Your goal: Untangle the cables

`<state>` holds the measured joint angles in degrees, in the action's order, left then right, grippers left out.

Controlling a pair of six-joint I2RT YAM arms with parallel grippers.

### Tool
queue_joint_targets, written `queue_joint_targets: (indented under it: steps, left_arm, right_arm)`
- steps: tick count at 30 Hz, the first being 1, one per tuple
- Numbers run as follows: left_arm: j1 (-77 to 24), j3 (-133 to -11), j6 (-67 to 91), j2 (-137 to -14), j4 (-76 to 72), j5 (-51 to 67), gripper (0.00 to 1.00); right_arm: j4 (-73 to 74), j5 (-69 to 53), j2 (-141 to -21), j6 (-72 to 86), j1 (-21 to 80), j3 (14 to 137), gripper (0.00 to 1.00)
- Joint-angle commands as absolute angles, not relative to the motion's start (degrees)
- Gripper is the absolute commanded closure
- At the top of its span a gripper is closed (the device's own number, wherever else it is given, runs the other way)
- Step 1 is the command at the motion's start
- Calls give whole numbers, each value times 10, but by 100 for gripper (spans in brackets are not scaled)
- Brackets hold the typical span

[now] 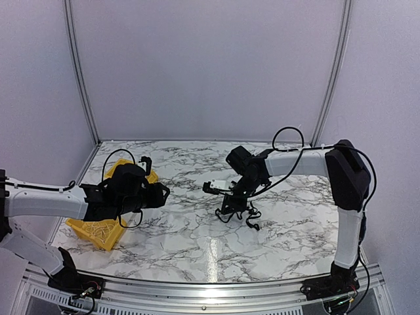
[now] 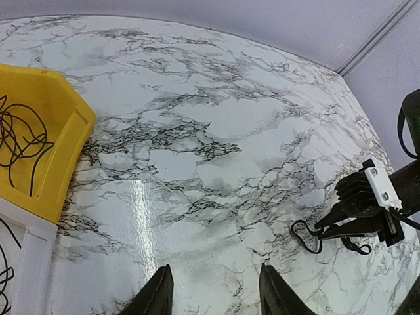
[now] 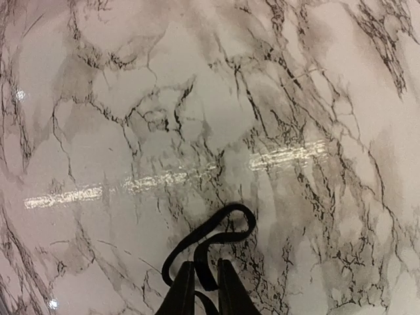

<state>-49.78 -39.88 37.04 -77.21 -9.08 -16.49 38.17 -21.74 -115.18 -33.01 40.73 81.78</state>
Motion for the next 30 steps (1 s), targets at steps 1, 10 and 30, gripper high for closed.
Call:
queue_joint_targets:
  steps: [1,10,30]
  left_arm:
    - [-499,-394,374,-775,-105,-161,53]
    - [-505,-392,357,-796,-136,-139,53]
    - [-575,-431,318,-909,-278,-167,53]
  right_arm:
    - [396,-245,-1155,-333,416,840,91]
    - [477,-259,-1092,-345,416,918,100]
    - [557,-274,-953,-353,416,1113,100]
